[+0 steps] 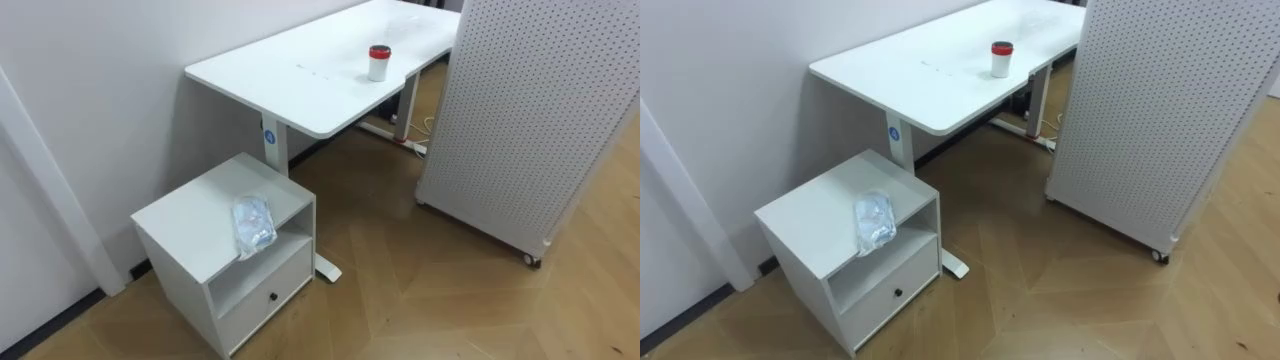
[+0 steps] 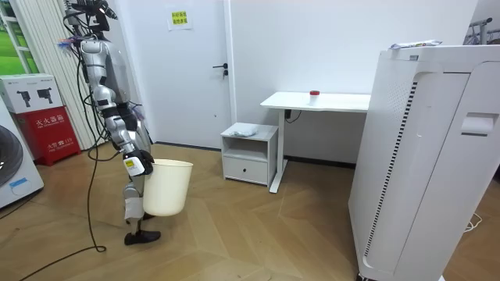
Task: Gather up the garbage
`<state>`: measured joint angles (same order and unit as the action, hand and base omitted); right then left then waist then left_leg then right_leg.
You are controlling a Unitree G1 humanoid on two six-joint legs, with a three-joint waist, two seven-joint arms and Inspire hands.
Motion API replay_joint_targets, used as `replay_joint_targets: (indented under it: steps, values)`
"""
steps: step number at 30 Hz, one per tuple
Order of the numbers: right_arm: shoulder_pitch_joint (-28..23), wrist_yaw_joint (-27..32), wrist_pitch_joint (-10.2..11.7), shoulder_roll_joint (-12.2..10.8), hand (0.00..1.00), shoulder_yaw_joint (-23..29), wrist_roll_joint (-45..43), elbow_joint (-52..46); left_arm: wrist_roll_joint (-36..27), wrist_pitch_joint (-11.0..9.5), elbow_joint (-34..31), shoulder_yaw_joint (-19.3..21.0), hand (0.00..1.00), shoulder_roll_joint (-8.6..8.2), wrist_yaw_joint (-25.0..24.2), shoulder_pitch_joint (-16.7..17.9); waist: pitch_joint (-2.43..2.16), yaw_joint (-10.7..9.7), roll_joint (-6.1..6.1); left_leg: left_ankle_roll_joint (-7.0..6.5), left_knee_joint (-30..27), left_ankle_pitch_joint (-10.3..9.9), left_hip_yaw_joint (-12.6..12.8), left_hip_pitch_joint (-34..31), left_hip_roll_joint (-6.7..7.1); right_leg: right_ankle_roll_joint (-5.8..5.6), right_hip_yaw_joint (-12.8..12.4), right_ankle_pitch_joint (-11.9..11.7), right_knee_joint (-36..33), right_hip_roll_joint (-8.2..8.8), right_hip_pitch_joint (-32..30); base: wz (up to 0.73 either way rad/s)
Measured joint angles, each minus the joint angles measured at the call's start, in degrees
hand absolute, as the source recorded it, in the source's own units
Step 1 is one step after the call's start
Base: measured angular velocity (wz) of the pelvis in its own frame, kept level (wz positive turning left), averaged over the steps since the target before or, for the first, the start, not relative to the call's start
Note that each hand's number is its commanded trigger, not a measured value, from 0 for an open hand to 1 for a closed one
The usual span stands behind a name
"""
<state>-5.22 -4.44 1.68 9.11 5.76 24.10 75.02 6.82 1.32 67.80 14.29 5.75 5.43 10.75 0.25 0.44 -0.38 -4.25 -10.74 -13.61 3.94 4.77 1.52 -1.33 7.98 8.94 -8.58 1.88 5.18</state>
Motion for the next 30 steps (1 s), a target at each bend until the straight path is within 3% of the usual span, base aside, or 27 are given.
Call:
replay_joint_targets:
  steps: [14,20,25,30]
  values:
    - [0.3,0.0,-0.5,0.0,1.00,0.0,0.0,0.0,-1.8,0.0,-0.3,0.0,0.00,0.02,-0.6,-0.2,0.03,0.1,-0.07,0.00,0.2,0.0,0.1,0.0,-0.05,-0.01,-0.1,0.0,0.0,-0.01,-0.2,0.00]
    - [0.1,0.0,-0.5,0.0,1.00,-0.5,0.0,-0.2,-2.8,0.0,-0.5,-1.2,0.00,0.20,-0.5,0.1,0.03,0.0,-0.63,0.00,0.3,0.0,0.4,0.1,-0.07,-0.01,-0.1,0.0,0.0,-0.03,-0.2,-0.01]
    - [0.2,-0.4,-0.3,-0.4,1.00,-1.0,0.1,0.3,-2.9,-1.6,-0.1,-1.2,0.00,0.21,-0.4,0.5,0.29,0.3,-1.62,0.01,0.4,0.0,0.5,0.1,-0.12,-0.01,0.0,0.0,0.0,-0.08,-0.2,0.00]
    - [0.2,-0.3,-0.3,-0.4,1.00,-1.2,0.1,0.4,-2.9,-1.8,-0.1,-1.1,0.00,0.28,0.4,0.9,0.23,0.9,-2.01,0.01,0.4,0.0,0.5,-0.1,-0.13,-0.01,0.0,0.0,0.0,-0.08,-0.3,0.00]
